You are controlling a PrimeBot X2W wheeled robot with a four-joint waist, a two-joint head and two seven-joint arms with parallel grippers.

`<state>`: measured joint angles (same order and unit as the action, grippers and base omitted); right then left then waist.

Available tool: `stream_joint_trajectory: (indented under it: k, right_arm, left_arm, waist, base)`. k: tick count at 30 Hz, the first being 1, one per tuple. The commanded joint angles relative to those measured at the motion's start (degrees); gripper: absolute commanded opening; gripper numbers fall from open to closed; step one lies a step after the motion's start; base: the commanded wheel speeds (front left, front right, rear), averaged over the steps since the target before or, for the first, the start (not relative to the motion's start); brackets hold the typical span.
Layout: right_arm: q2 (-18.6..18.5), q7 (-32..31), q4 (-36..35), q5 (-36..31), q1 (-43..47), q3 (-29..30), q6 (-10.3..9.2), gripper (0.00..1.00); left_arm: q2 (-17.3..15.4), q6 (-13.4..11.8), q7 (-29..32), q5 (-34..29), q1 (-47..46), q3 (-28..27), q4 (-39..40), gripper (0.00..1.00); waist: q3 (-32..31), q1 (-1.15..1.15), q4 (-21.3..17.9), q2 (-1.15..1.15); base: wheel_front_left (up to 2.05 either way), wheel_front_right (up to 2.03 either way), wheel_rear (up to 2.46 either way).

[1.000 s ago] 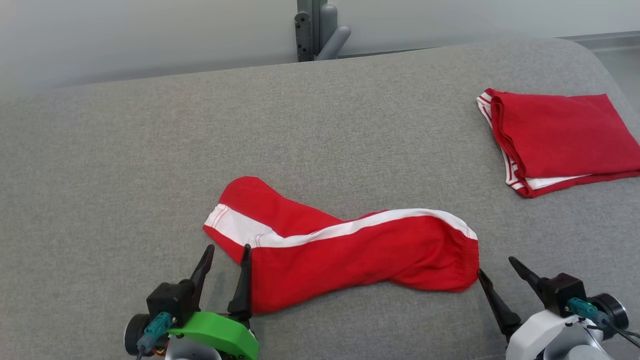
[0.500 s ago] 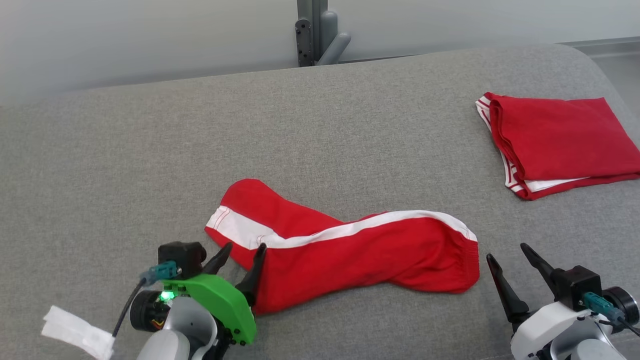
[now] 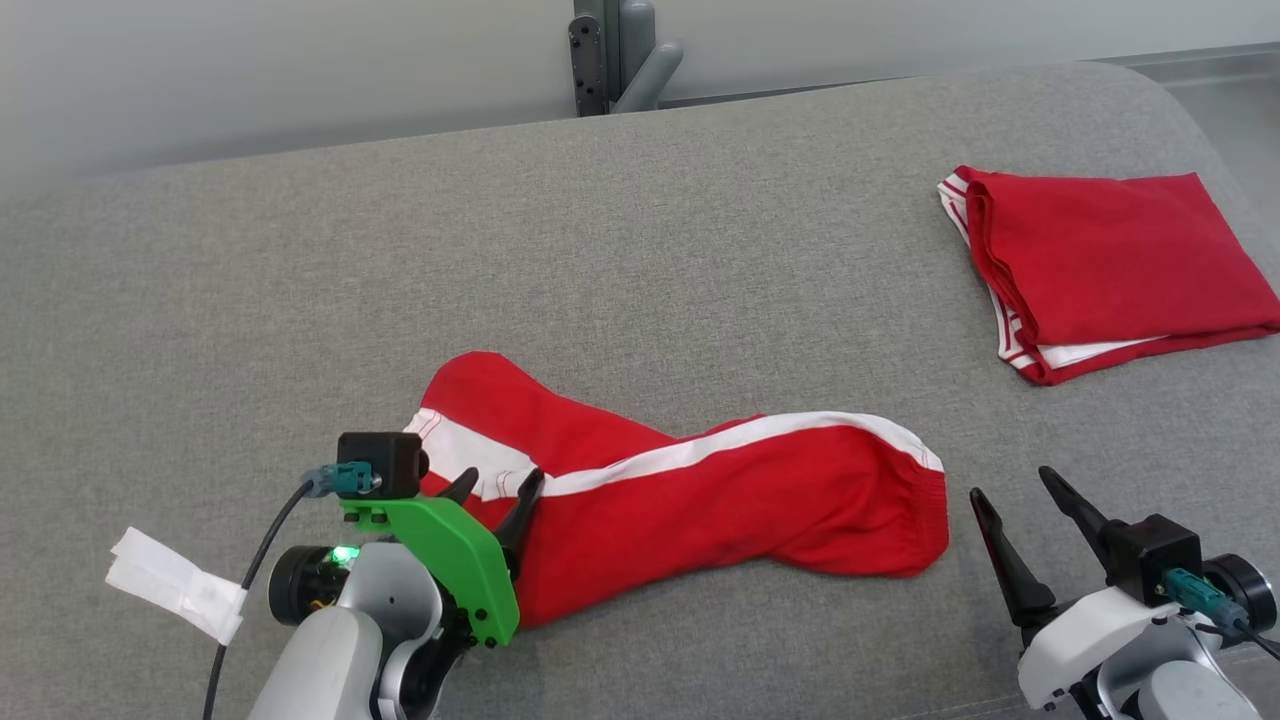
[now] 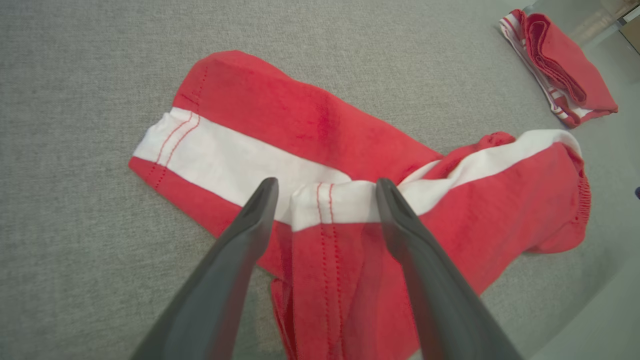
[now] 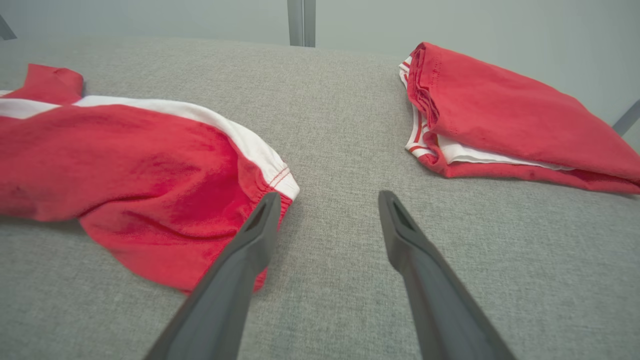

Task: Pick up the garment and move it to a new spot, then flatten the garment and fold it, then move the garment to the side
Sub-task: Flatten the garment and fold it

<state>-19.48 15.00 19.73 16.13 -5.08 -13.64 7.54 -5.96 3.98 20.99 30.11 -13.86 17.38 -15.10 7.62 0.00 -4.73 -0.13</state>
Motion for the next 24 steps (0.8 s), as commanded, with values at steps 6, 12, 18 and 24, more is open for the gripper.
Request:
stream_joint_trajectory:
  k: [6,12,18,24]
  right_arm:
    - [0.2,0.2,-0.3,-0.8,0.3,0.7,-0.11,1.00]
    - [0.8,0.2,-0.3,-1.0,0.3,0.7,-0.11,1.00]
    - [1.0,0.2,-0.2,-1.2,-0.3,0.6,-0.11,1.00]
    - [1.2,0.2,-0.1,-1.3,-0.8,0.7,-0.11,1.00]
  left_arm:
    - [-1.1,-1.5,1.6,-0.4,0.4,0.3,0.7,1.00]
    - [-1.4,-3.0,5.0,0.6,1.5,0.2,2.0,0.96]
    - [0.2,-2.5,8.4,5.3,2.6,-0.1,4.7,0.91]
    - [0.9,-3.4,9.1,8.0,1.9,-0.8,6.7,0.88]
  waist:
    - [0.2,0.00,-0.2,0.13]
    - [0.3,0.00,-0.1,0.13]
    - [0.5,0.00,-0.1,0.13]
    - [0.9,0.00,-0.5,0.13]
  base:
    - [0.00,0.00,0.00]
    - [0.00,0.00,0.00]
    - [0.00,0.00,0.00]
    - [0.00,0.00,0.00]
